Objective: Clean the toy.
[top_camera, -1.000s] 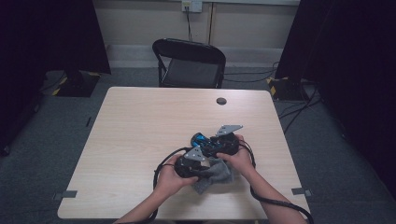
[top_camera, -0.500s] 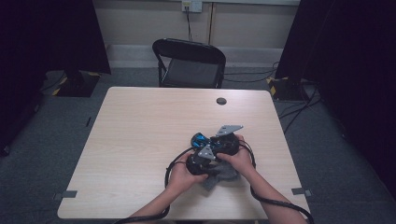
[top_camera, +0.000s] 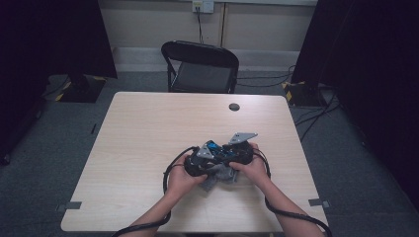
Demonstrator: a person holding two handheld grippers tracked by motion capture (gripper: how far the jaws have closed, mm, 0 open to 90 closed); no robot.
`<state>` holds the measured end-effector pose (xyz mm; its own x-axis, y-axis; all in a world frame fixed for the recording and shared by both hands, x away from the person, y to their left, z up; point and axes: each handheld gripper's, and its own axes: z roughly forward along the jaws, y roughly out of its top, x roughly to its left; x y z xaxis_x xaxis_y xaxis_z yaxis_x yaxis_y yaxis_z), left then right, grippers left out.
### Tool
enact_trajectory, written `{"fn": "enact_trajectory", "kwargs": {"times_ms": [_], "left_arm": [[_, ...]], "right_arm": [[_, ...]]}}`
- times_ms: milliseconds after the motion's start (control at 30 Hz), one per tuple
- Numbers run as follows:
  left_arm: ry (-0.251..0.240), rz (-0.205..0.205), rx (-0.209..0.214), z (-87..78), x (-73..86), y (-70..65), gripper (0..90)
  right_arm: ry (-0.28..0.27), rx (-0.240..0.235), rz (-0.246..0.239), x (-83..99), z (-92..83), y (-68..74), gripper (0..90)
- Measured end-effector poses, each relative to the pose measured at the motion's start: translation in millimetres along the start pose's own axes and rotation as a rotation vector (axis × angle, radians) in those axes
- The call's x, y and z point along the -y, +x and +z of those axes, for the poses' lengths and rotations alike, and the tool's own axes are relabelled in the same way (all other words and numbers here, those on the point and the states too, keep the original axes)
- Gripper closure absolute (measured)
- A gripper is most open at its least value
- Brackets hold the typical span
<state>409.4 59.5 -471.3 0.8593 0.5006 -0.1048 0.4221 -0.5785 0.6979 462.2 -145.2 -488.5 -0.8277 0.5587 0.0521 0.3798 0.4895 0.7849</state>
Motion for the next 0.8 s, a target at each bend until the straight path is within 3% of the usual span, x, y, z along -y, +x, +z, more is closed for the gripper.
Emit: {"fn": "enact_trajectory", "kwargs": {"times_ms": [267, 800], "left_arm": [[0.008, -0.041, -0.043, -13.6, 9.9, 15.5, 75.8], [0.014, -0.08, -0.108, -30.3, 18.1, 37.7, 75.9]], "right_arm": [[0.001, -0.001, -0.002, 0.0, 0.0, -0.2, 41.4], [-0.001, 0.001, -0.004, 0.3, -0.1, 0.1, 41.4]]}}
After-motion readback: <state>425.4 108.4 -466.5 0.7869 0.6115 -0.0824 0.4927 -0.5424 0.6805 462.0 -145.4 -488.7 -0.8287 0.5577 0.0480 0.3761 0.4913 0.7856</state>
